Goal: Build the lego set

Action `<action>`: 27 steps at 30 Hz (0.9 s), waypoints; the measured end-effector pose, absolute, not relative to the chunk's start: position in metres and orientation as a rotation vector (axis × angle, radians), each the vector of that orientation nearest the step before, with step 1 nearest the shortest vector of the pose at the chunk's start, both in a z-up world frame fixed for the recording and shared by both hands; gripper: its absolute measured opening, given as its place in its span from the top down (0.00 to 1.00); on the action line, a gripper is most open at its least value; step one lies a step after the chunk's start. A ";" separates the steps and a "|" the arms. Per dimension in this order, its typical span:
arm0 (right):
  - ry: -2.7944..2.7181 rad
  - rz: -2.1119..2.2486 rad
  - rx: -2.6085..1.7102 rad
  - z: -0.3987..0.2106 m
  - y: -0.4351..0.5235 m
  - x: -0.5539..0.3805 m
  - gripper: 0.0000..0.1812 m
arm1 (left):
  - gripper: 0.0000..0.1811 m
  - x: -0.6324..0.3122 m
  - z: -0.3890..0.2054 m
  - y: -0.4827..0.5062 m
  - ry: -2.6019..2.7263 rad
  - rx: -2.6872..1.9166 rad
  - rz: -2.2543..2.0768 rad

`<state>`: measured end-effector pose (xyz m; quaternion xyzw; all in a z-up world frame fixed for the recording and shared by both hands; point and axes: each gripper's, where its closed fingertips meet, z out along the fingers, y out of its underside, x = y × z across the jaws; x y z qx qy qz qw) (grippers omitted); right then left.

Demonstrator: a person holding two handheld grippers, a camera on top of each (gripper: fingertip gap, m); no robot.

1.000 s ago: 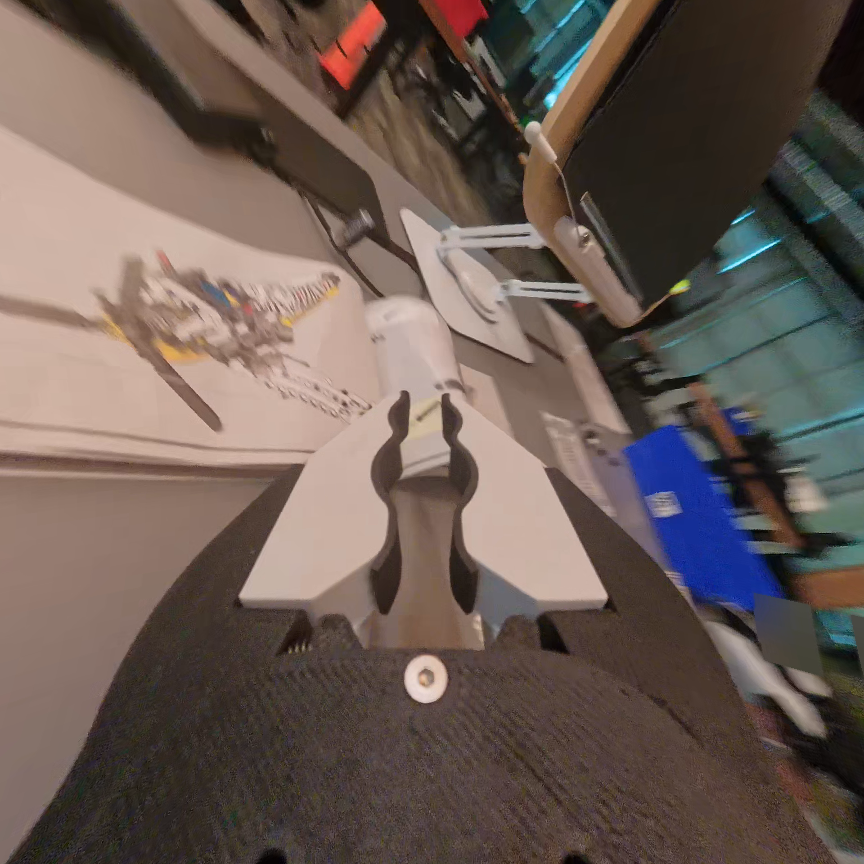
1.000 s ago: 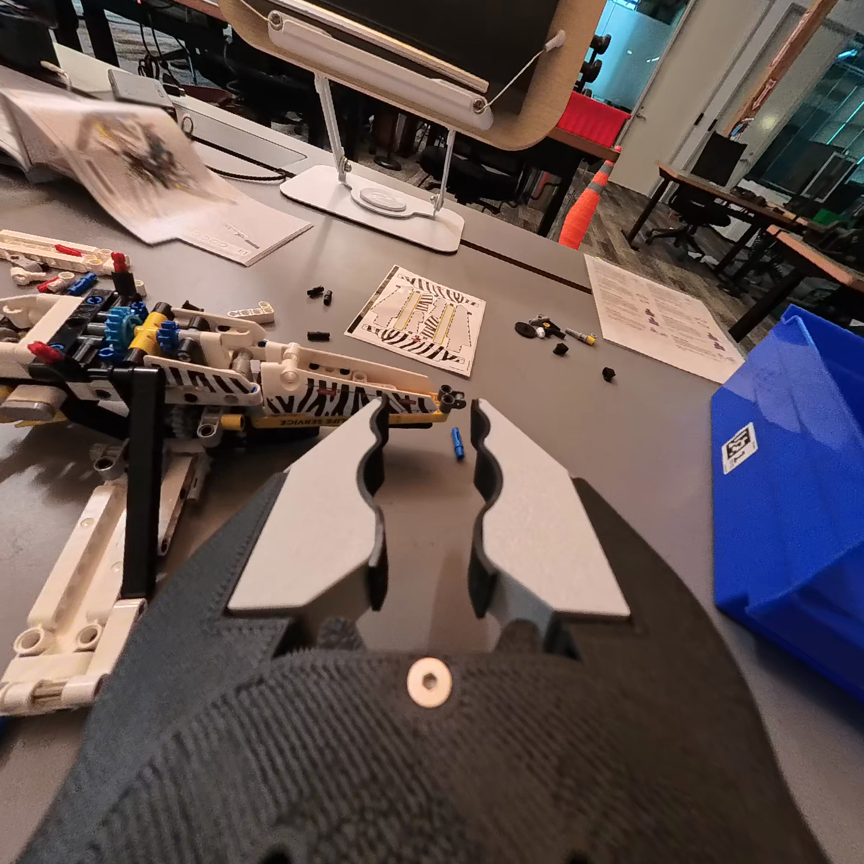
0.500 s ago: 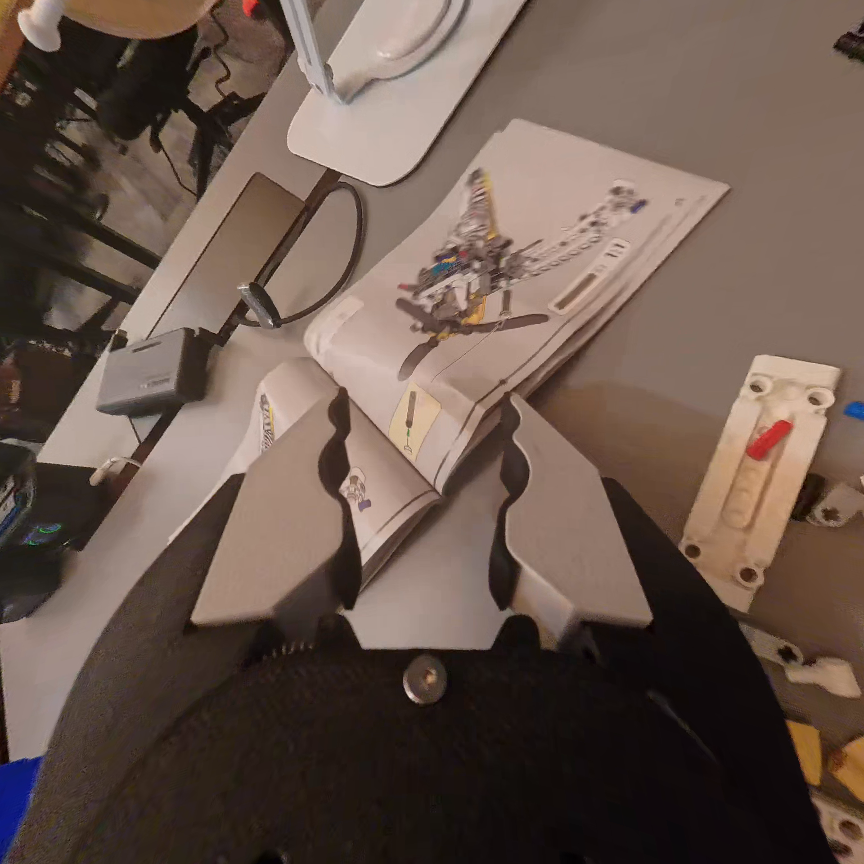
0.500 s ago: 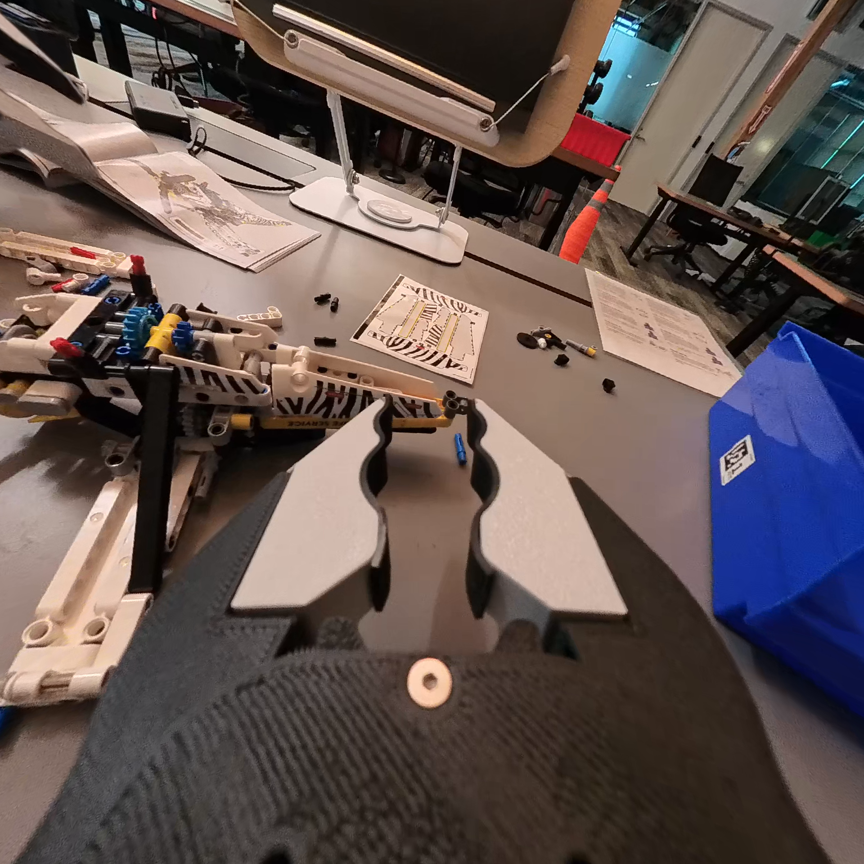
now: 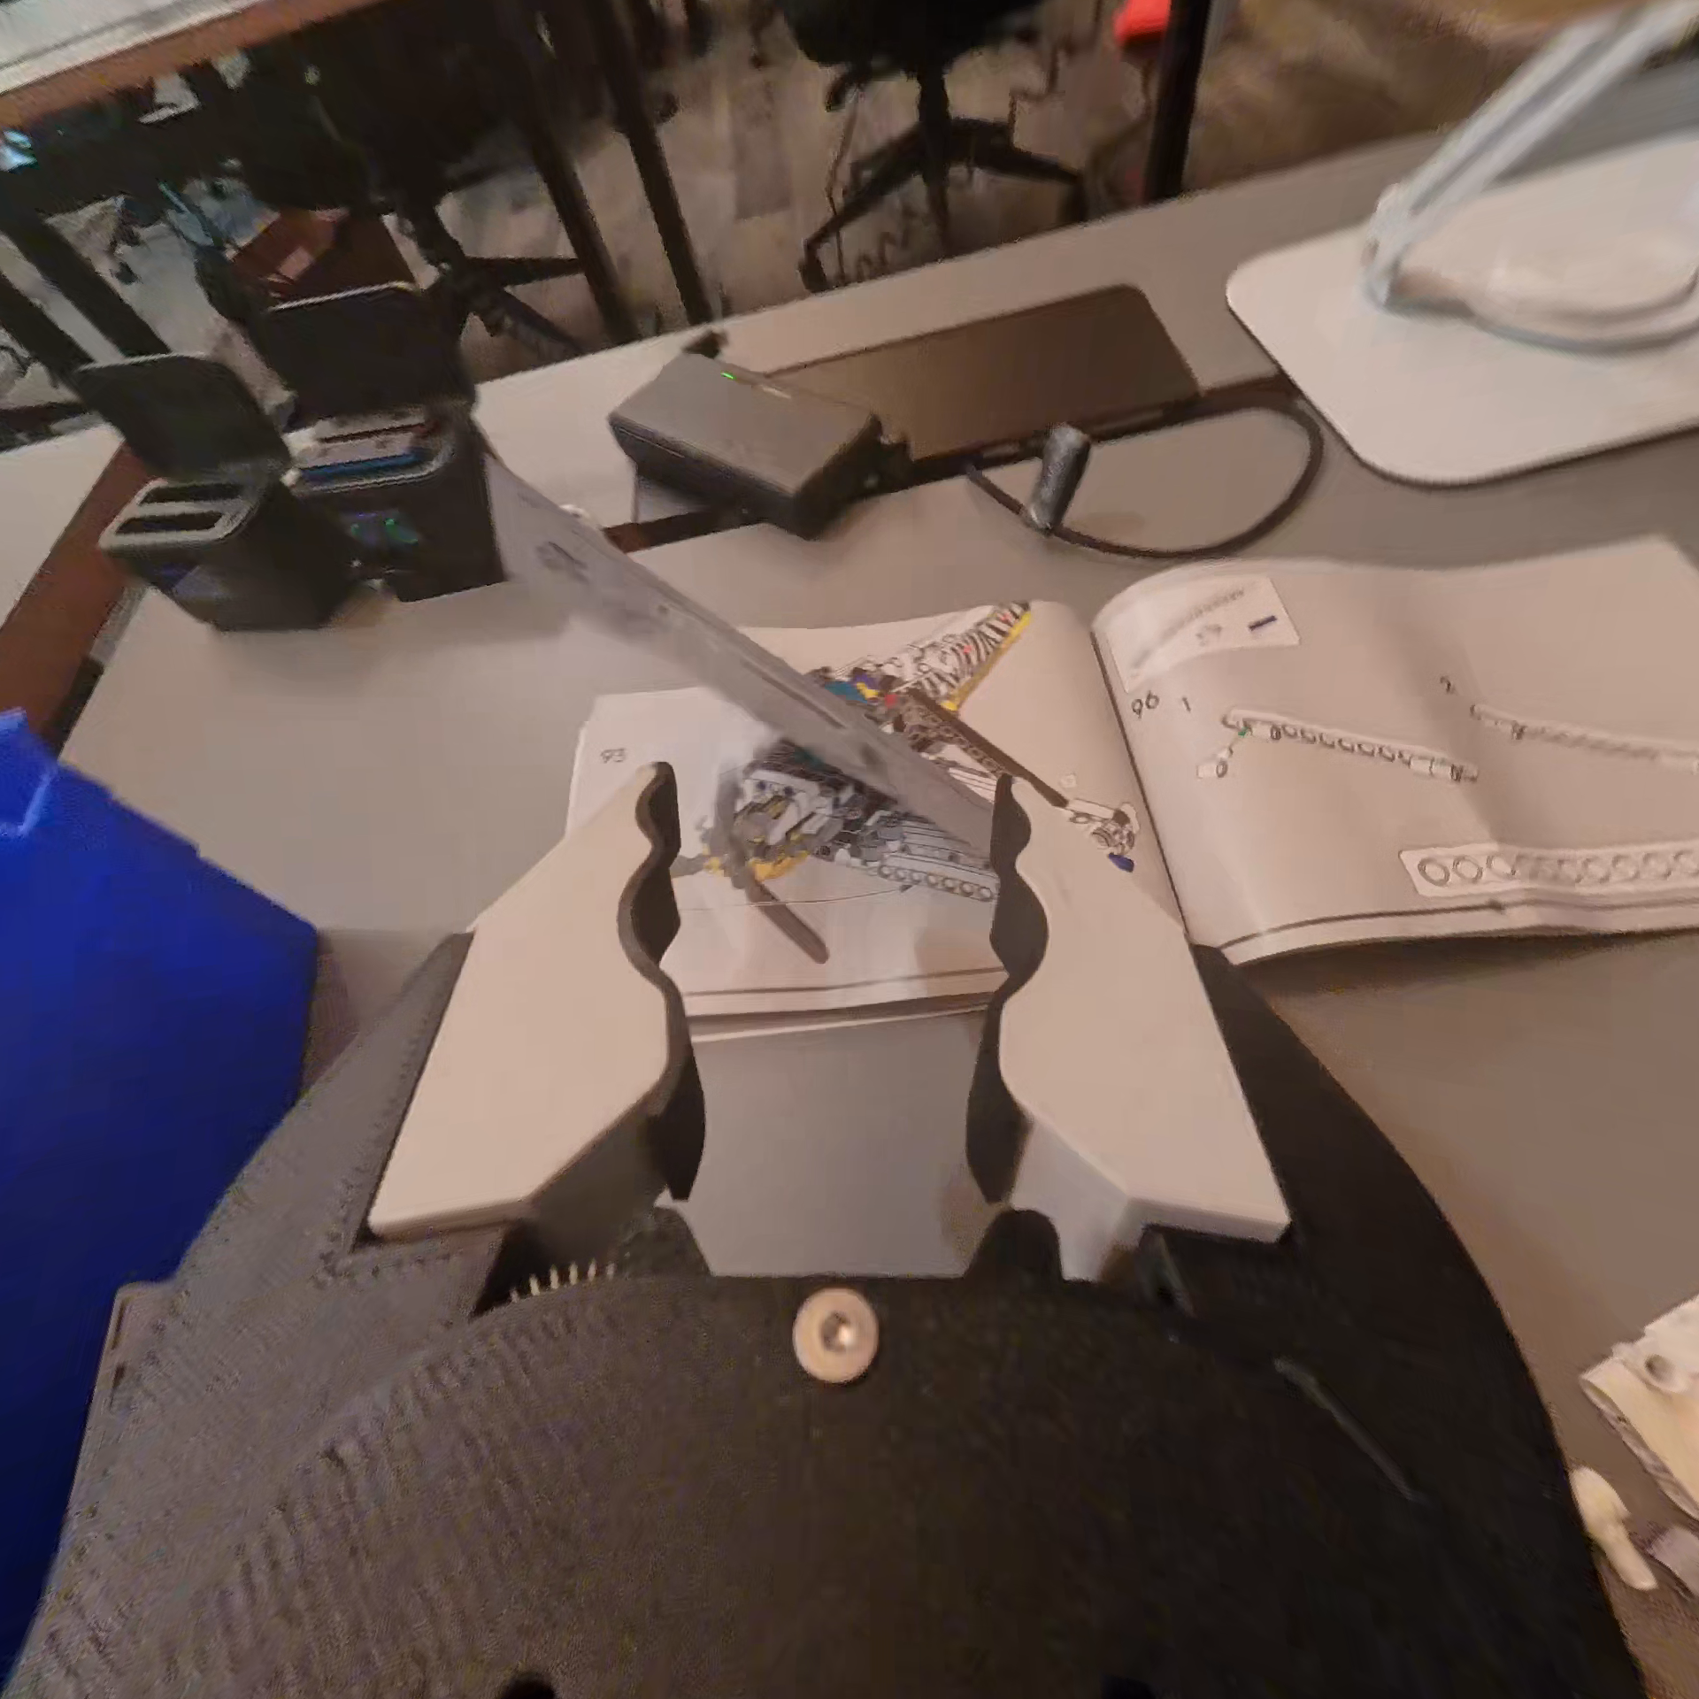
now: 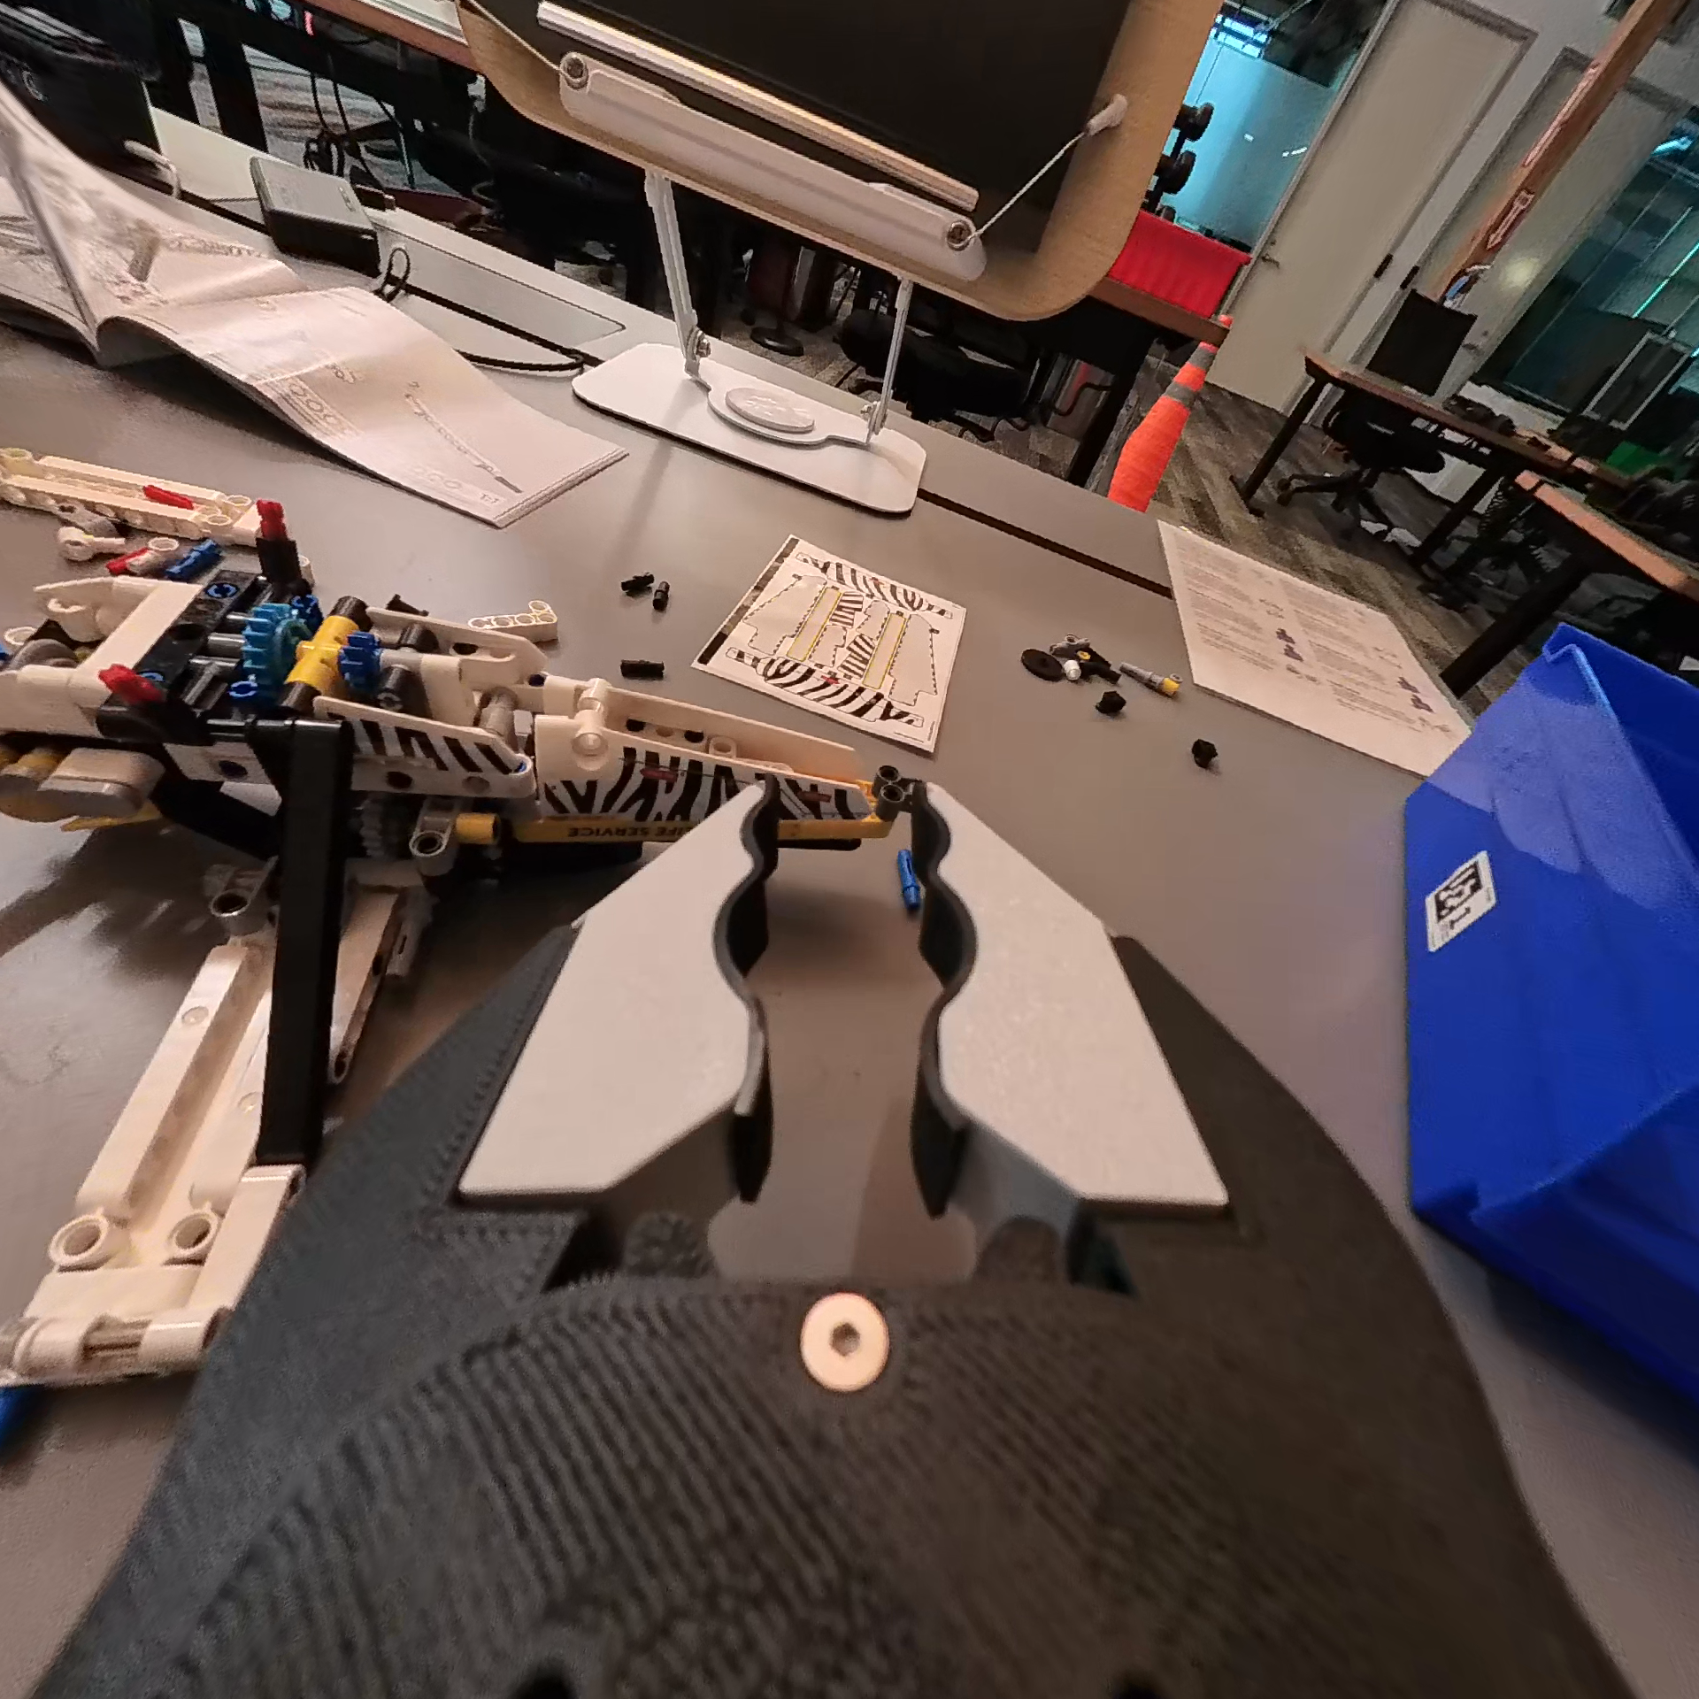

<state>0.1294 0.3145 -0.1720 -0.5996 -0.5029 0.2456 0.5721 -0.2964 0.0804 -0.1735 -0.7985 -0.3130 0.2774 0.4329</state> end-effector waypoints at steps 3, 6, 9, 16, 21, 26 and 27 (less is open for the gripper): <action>-1.188 0.571 -1.411 -0.173 0.314 0.129 0.85 | 0.63 -0.296 -0.156 0.064 -0.818 -1.875 0.684; -1.196 0.561 -1.407 -0.174 0.314 0.128 0.86 | 0.63 -0.299 -0.137 0.051 -0.837 -1.782 0.708; -1.197 0.552 -1.404 -0.174 0.314 0.128 0.86 | 0.63 -0.301 -0.113 0.044 -0.841 -1.667 0.722; -1.198 0.541 -1.404 -0.175 0.314 0.128 0.86 | 0.73 -0.285 -0.051 0.044 -0.707 -1.404 0.809; -1.214 0.521 -1.401 -0.177 0.313 0.126 0.86 | 0.89 -0.276 -0.120 0.106 -0.600 -1.777 0.531; -1.226 0.491 -1.396 -0.179 0.312 0.125 0.86 | 0.89 -0.296 -0.202 0.091 -0.713 -2.182 0.687; -1.227 0.485 -1.396 -0.179 0.313 0.125 0.86 | 0.89 -0.296 -0.212 0.085 -0.733 -2.227 0.681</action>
